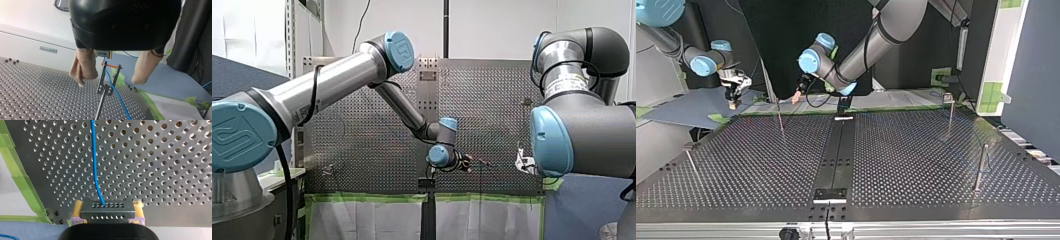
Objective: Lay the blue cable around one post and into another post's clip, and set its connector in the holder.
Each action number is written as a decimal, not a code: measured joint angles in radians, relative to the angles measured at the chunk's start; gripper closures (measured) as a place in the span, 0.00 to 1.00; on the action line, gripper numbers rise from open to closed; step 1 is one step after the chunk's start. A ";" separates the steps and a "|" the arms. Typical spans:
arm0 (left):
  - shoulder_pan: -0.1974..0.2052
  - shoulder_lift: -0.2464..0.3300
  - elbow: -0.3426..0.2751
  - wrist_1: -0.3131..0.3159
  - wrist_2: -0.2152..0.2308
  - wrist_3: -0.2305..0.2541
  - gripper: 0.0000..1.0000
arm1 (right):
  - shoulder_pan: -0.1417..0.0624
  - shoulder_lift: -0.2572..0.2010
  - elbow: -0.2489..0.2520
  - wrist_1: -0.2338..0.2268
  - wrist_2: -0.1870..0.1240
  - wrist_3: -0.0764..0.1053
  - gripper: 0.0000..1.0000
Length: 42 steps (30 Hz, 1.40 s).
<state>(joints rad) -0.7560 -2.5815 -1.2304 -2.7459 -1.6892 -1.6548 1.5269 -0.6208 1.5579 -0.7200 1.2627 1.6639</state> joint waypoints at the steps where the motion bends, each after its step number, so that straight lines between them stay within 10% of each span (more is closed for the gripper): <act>1: -0.001 0.000 0.000 -0.001 -0.002 -0.001 0.00 | 0.000 0.000 0.000 0.000 0.000 0.000 1.00; 42: -0.003 0.009 0.001 -0.003 -0.034 -0.016 0.00 | 0.003 0.000 0.000 -0.001 -0.012 0.014 1.00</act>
<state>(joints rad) -0.7588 -2.5726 -1.2298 -2.7489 -1.7233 -1.6704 1.5298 -0.6207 1.5579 -0.7213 1.2511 1.6777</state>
